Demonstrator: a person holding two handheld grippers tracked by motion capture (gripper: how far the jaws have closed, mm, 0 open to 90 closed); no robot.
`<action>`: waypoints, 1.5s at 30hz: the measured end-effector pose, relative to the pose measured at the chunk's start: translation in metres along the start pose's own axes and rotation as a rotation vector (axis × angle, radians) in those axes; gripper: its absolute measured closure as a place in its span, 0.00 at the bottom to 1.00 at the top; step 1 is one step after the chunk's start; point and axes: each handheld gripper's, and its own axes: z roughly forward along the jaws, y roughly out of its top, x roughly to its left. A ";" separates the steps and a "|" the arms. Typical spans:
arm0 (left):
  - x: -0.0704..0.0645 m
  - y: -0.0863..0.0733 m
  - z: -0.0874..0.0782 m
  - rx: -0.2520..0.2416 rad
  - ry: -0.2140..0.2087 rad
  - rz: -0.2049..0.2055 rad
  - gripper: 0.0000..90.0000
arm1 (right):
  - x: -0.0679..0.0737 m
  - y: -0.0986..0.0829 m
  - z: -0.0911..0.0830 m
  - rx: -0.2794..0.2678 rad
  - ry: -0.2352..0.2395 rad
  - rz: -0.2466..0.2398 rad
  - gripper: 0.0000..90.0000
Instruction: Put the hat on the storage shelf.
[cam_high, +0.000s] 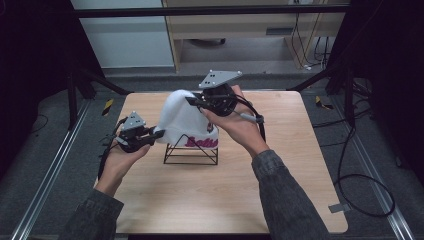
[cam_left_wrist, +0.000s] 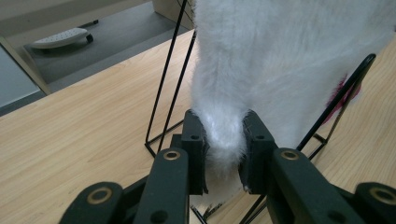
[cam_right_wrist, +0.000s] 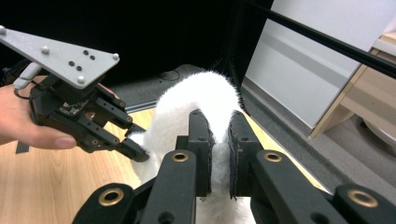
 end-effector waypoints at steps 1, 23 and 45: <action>0.000 -0.001 0.001 0.005 -0.002 0.001 0.83 | 0.001 0.000 0.000 0.004 0.000 -0.001 0.92; 0.002 -0.036 0.013 0.077 -0.042 -0.001 0.82 | 0.011 -0.020 0.019 0.132 0.030 0.014 0.91; 0.006 -0.062 0.025 0.139 -0.074 -0.023 0.82 | 0.025 -0.029 0.041 0.228 0.041 -0.002 0.91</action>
